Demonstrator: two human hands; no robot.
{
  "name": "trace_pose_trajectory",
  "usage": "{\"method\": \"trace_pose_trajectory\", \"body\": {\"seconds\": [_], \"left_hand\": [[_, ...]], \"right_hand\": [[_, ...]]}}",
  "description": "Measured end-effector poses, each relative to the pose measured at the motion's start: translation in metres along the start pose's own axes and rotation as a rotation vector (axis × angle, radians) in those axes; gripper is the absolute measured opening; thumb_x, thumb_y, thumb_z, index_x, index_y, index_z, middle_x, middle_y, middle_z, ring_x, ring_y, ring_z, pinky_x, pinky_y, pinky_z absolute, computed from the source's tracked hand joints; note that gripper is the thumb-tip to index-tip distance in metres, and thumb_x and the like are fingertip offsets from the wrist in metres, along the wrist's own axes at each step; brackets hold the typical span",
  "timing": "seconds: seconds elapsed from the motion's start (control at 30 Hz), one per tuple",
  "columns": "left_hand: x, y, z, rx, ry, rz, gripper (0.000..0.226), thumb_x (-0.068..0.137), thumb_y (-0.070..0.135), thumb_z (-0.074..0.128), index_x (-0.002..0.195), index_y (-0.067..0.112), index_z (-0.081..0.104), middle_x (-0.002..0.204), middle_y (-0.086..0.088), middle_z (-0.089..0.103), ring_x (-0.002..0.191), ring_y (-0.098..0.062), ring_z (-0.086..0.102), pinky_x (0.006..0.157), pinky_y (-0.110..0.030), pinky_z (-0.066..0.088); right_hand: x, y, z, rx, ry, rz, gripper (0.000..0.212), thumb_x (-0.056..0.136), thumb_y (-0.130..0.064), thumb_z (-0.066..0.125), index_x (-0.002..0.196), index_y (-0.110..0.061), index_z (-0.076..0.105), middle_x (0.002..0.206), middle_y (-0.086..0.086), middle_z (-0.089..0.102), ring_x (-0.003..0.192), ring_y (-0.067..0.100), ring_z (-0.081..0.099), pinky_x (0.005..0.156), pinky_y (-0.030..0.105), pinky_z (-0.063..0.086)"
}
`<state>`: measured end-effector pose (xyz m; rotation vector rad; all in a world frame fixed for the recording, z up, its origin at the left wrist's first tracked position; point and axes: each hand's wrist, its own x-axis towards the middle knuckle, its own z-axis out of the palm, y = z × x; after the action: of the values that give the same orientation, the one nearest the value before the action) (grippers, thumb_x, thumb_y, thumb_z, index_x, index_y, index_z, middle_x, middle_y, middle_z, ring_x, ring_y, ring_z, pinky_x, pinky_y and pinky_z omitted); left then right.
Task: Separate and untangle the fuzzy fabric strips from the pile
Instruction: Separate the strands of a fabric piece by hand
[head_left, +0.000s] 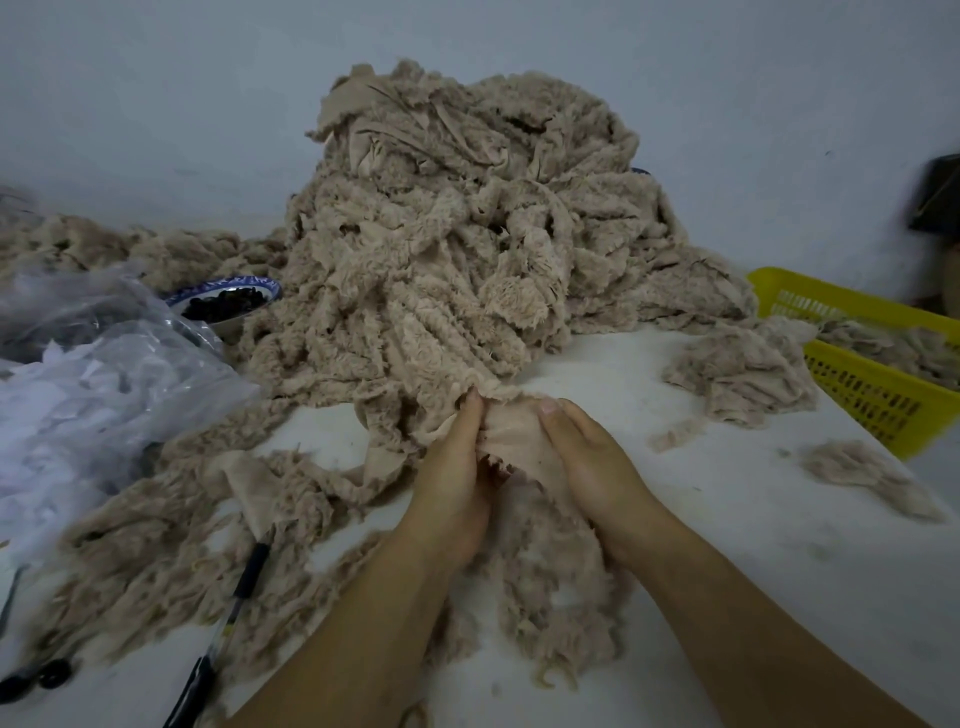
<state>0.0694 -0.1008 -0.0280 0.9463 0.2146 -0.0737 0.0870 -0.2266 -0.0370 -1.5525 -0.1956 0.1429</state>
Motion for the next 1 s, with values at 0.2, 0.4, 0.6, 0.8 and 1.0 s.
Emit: {"method": "trace_pose_trajectory", "body": {"seconds": [0.2, 0.4, 0.6, 0.8, 1.0], "left_hand": [[0.003, 0.002, -0.005, -0.052, -0.043, 0.007, 0.049, 0.077, 0.034, 0.065, 0.113, 0.001, 0.07, 0.111, -0.017, 0.072, 0.093, -0.022, 0.073, 0.07, -0.029, 0.06], [0.003, 0.003, -0.007, -0.126, -0.108, -0.015, 0.017, 0.073, 0.025, 0.068, 0.071, 0.013, 0.079, 0.082, -0.009, 0.074, 0.072, -0.016, 0.073, 0.058, -0.027, 0.057], [0.011, 0.014, -0.015, -0.35, 0.012, -0.015, 0.015, 0.07, 0.014, 0.067, 0.057, 0.01, 0.074, 0.068, -0.007, 0.069, 0.059, -0.017, 0.07, 0.058, -0.029, 0.058], [0.012, 0.016, -0.019, -0.239, 0.064, 0.006, 0.046, 0.094, 0.048, 0.058, 0.073, 0.015, 0.081, 0.08, -0.006, 0.076, 0.069, -0.02, 0.074, 0.061, -0.032, 0.059], [-0.005, 0.001, -0.002, 0.436, 0.199, 0.14, 0.088, 0.069, 0.083, 0.043, 0.108, 0.01, 0.072, 0.1, -0.01, 0.076, 0.089, -0.021, 0.074, 0.067, -0.026, 0.056]], "right_hand": [[-0.001, -0.007, -0.003, -0.053, 0.03, -0.035, 0.039, 0.095, -0.049, 0.057, 0.095, -0.012, 0.068, 0.075, -0.003, 0.069, 0.062, 0.007, 0.063, 0.051, 0.016, 0.046], [-0.001, -0.006, -0.007, -0.079, 0.026, -0.054, 0.051, 0.096, -0.041, 0.058, 0.098, 0.009, 0.052, 0.081, 0.009, 0.054, 0.071, 0.019, 0.052, 0.065, 0.03, 0.04], [-0.001, -0.005, -0.012, -0.232, 0.026, -0.036, 0.037, 0.096, -0.035, 0.056, 0.066, -0.02, 0.04, 0.06, -0.007, 0.034, 0.051, 0.008, 0.034, 0.045, 0.016, 0.028], [-0.002, 0.004, -0.011, -0.446, -0.042, -0.072, 0.037, 0.093, -0.028, 0.052, 0.065, -0.021, 0.028, 0.054, -0.012, 0.026, 0.047, 0.005, 0.023, 0.046, 0.019, 0.02], [-0.004, 0.0, -0.003, -0.27, -0.043, -0.111, 0.033, 0.091, -0.066, 0.046, 0.082, -0.036, 0.056, 0.077, -0.017, 0.061, 0.073, 0.0, 0.058, 0.063, 0.011, 0.044]]}}
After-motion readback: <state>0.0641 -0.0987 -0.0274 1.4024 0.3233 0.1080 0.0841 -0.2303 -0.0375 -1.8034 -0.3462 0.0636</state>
